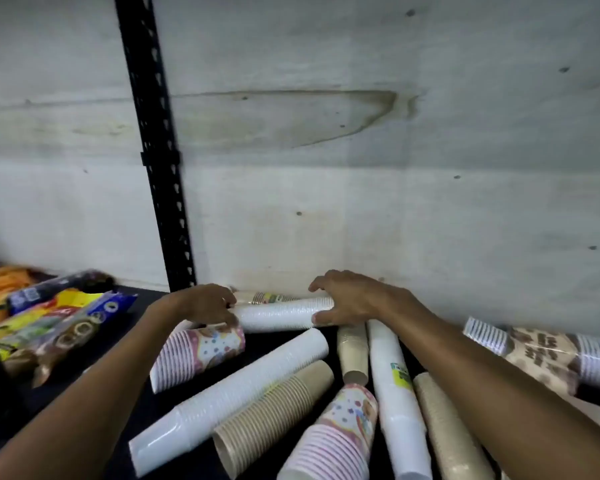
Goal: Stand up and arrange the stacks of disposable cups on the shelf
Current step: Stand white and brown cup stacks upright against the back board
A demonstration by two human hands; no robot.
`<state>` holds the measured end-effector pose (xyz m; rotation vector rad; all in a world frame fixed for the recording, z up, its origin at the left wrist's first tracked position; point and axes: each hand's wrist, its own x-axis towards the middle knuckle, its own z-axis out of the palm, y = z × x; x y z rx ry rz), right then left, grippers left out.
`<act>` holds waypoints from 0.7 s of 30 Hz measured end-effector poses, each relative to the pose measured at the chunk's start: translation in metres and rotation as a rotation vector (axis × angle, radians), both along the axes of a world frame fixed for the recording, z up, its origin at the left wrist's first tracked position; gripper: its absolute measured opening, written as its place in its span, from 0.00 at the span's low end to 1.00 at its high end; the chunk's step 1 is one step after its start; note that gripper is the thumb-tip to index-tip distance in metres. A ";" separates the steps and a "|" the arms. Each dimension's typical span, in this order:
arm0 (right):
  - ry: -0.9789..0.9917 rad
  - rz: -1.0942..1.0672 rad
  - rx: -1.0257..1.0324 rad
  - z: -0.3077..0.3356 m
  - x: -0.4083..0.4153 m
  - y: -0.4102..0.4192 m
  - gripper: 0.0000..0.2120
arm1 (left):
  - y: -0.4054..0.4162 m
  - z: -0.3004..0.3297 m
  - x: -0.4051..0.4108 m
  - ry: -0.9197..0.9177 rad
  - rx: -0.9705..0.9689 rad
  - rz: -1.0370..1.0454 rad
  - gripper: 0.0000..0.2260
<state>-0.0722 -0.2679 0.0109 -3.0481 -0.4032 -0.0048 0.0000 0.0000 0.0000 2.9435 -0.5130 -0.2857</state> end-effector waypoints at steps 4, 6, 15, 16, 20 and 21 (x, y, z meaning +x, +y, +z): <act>0.113 0.026 -0.096 -0.006 0.020 0.016 0.33 | 0.001 -0.004 0.010 0.094 -0.029 0.003 0.25; 0.136 0.041 -0.080 -0.007 0.029 0.021 0.32 | 0.000 -0.005 0.016 0.061 0.029 -0.007 0.24; 0.119 0.039 -0.093 0.013 0.024 -0.007 0.28 | -0.003 -0.020 0.060 0.041 -0.242 0.221 0.22; 0.117 0.024 -0.099 0.018 0.020 -0.015 0.28 | -0.008 -0.020 0.065 0.033 -0.222 0.254 0.23; 0.126 -0.031 -0.129 0.034 0.001 -0.043 0.28 | -0.038 -0.022 0.063 0.109 -0.232 0.353 0.23; 0.130 -0.043 -0.133 0.038 -0.004 -0.050 0.28 | -0.046 -0.022 0.059 0.143 -0.242 0.371 0.24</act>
